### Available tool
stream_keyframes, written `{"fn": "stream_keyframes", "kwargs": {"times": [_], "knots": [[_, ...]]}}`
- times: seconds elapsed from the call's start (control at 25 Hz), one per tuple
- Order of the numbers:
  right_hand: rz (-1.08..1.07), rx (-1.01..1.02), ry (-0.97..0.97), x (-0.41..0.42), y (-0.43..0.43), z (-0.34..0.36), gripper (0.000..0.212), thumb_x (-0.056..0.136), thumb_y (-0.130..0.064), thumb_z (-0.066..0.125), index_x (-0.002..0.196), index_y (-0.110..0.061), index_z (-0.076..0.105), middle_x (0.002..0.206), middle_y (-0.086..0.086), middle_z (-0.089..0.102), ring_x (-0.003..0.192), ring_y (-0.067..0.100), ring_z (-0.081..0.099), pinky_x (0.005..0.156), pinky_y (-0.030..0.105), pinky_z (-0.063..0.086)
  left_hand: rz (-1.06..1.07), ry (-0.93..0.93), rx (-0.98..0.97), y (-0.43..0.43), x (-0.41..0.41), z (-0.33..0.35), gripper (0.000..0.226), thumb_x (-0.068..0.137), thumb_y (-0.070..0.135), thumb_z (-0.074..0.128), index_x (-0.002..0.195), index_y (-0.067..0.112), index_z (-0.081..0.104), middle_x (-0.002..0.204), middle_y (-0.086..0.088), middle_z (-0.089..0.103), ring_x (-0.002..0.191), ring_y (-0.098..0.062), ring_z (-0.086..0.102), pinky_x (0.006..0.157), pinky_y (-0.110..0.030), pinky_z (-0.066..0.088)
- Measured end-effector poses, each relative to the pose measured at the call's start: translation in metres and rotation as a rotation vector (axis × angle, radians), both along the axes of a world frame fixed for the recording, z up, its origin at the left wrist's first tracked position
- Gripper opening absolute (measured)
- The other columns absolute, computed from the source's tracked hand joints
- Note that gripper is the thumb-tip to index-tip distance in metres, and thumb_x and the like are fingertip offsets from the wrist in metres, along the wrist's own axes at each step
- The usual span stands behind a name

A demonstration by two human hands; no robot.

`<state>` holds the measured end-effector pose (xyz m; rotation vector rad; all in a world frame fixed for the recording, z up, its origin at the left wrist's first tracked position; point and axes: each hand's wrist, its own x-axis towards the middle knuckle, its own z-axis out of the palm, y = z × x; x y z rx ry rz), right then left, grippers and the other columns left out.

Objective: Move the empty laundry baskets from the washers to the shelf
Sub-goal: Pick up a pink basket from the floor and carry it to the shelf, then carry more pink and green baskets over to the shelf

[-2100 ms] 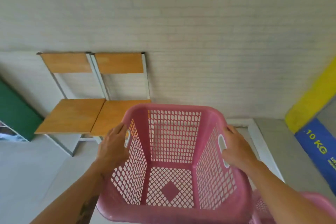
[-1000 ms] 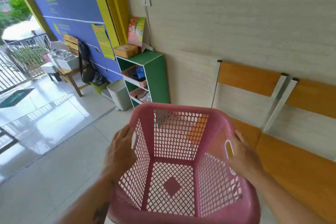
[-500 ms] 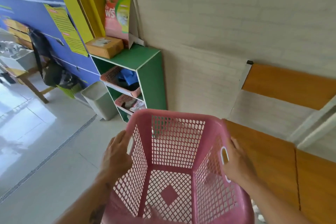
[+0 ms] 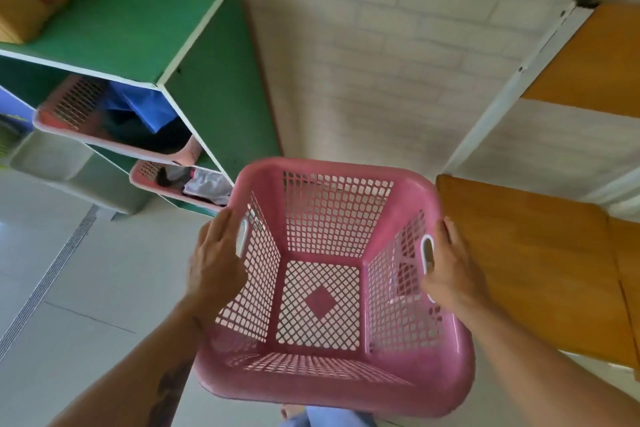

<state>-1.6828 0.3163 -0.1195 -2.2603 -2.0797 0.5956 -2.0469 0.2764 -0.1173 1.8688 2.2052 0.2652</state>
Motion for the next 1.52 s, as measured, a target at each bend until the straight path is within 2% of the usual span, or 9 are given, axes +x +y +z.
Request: {"fn": "stream_keyframes", "kwargs": {"times": [0.24,0.36,0.6,0.68,0.8,1.0,1.16,1.4,1.52], "knots": [[-0.007,0.077,-0.035,-0.013,0.046,-0.098,0.106,0.059,0.006,0.078,0.147,-0.008,0.022,0.15,0.011,0.027,0.124,0.031,0.044,0.077,0.035,0.055,0.031,-0.006,0.044,0.051,-0.001,-0.116,0.09,0.066,-0.02,0.047,0.148,0.014,0.031,0.148,-0.008,0.035,0.119,-0.034,0.037,0.073,-0.045,0.052],[0.006,0.111,-0.034,-0.012,0.049,-0.129,0.106,0.06,0.004,0.078,0.148,-0.01,0.02,0.15,0.013,0.027,0.128,0.033,0.042,0.087,0.039,0.056,0.038,-0.017,0.065,0.056,0.0,-0.149,0.09,0.066,-0.022,0.047,0.148,0.012,0.031,0.151,-0.011,0.032,0.126,-0.036,0.034,0.078,-0.045,0.052],[0.006,-0.021,-0.013,-0.008,0.045,-0.146,0.099,0.066,0.0,0.077,0.146,-0.014,0.021,0.156,0.012,0.02,0.134,0.037,0.04,0.092,0.042,0.054,0.056,-0.055,-0.077,0.063,0.003,-0.161,0.091,0.068,-0.016,0.05,0.151,0.013,0.024,0.156,-0.011,0.025,0.137,-0.035,0.028,0.107,-0.046,0.038],[0.046,-0.052,0.032,-0.006,0.047,-0.131,0.084,0.07,-0.003,0.074,0.139,-0.016,0.028,0.151,0.01,0.028,0.13,0.035,0.045,0.089,0.041,0.056,0.067,-0.084,-0.164,0.068,0.004,-0.144,0.091,0.068,-0.01,0.052,0.15,0.019,0.025,0.152,-0.006,0.032,0.133,-0.032,0.035,0.104,-0.044,0.041],[0.062,-0.049,0.118,-0.002,0.042,-0.083,0.068,0.078,-0.01,0.07,0.136,-0.02,0.035,0.139,0.005,0.041,0.124,0.027,0.049,0.087,0.03,0.049,0.09,-0.108,-0.225,0.07,0.013,-0.097,0.064,0.069,0.0,0.054,0.13,0.019,0.05,0.124,-0.002,0.054,0.107,-0.027,0.055,0.079,-0.036,0.049],[0.05,-0.101,0.202,0.009,0.0,0.041,0.055,0.089,-0.02,0.058,0.141,-0.015,0.04,0.141,0.002,0.043,0.131,0.02,0.043,0.101,0.025,0.034,0.116,-0.323,-0.231,0.048,0.049,0.02,0.046,0.079,0.014,0.054,0.121,0.029,0.061,0.118,0.004,0.063,0.085,-0.013,0.067,0.073,-0.036,0.06],[-0.041,-0.105,0.158,0.036,-0.066,0.118,0.063,0.092,-0.031,0.053,0.149,-0.016,0.031,0.157,0.0,0.028,0.143,0.02,0.029,0.117,0.037,0.028,-0.101,-0.388,-0.196,0.008,0.087,0.099,0.042,0.083,0.008,0.056,0.122,0.022,0.062,0.121,0.0,0.066,0.097,-0.014,0.064,0.085,-0.027,0.053],[-0.257,0.001,0.19,0.081,-0.217,0.206,0.063,0.092,-0.034,0.052,0.148,-0.015,0.032,0.157,0.003,0.028,0.143,0.021,0.029,0.114,0.036,0.029,-0.427,-0.408,-0.17,-0.076,0.137,0.201,0.047,0.083,0.0,0.05,0.126,0.016,0.059,0.127,-0.005,0.064,0.109,-0.016,0.062,0.098,-0.036,0.052],[-0.356,0.043,0.222,0.112,-0.292,0.244,0.061,0.092,-0.034,0.051,0.148,-0.016,0.033,0.156,0.001,0.03,0.14,0.02,0.032,0.11,0.036,0.032,-0.601,-0.346,-0.148,-0.113,0.179,0.244,0.045,0.084,0.0,0.049,0.125,0.015,0.059,0.126,-0.002,0.065,0.111,-0.015,0.062,0.092,-0.026,0.053]]}}
